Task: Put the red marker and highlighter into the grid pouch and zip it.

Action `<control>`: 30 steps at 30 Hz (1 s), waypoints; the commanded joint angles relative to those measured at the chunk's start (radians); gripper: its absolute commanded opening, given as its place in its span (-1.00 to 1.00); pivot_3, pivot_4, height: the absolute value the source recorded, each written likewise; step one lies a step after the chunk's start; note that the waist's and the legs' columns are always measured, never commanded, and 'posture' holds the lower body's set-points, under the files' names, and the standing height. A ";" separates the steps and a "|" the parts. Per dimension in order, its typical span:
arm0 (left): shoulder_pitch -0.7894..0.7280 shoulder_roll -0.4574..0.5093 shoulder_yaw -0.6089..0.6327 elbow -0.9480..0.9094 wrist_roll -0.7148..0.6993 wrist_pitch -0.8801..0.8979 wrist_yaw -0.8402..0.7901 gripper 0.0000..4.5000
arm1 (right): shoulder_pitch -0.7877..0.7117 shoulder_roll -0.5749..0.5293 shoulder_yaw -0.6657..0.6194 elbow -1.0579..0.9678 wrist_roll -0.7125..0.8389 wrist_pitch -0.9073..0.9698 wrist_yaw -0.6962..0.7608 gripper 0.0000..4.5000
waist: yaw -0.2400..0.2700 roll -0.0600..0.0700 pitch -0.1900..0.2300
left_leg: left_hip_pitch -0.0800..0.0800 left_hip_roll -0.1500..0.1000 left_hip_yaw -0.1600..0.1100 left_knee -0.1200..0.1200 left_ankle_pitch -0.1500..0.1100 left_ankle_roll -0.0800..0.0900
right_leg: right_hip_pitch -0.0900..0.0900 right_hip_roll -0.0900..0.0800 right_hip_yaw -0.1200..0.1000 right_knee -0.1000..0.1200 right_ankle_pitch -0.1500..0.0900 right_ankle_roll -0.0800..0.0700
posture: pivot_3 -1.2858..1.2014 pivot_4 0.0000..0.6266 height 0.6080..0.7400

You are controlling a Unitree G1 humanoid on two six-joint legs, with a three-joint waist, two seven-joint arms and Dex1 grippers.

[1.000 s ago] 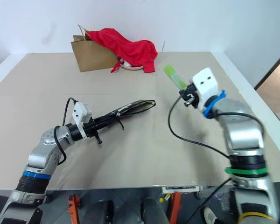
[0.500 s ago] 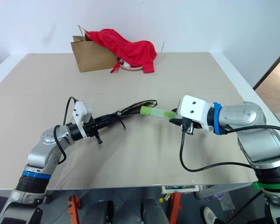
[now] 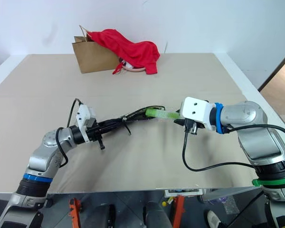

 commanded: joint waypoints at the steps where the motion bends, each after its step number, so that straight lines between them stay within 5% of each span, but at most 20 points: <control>1: -0.014 0.004 0.002 -0.016 0.004 -0.039 -0.013 -1.00 | -0.058 0.001 -0.022 0.022 -0.008 -0.024 0.010 -0.57 | 0.000 0.000 0.000 | 0.000 0.000 0.000 0.000 0.000 0.000 | 0.000 0.000 0.000 0.000 0.000 0.000 | 0.03 -0.52 1.00; 18: -0.035 -0.001 0.010 0.013 0.012 -0.056 -0.022 -1.00 | -0.197 0.185 0.260 0.029 -0.236 -0.146 0.096 -0.57 | -0.001 0.000 0.000 | 0.000 0.001 0.000 0.001 0.000 -0.001 | -0.001 0.001 0.000 0.002 0.000 -0.001 | 0.03 -0.52 1.00; 23: -0.029 0.003 0.016 0.003 0.009 -0.052 -0.018 -1.00 | -0.232 0.223 0.236 0.055 -0.242 -0.130 0.096 -0.57 | 0.001 0.000 0.000 | 0.000 0.000 -0.001 0.000 0.000 -0.001 | 0.000 0.000 -0.001 0.002 0.000 -0.002 | 0.03 -0.52 1.00; 30: -0.023 0.011 0.027 -0.004 0.004 -0.044 -0.013 -1.00 | -0.206 0.117 0.117 0.057 -0.176 -0.071 0.143 -0.57 | 0.003 0.000 0.000 | 0.000 -0.001 -0.001 0.000 0.000 -0.001 | 0.000 -0.001 -0.001 0.002 0.003 -0.006 | 0.03 -0.52 1.00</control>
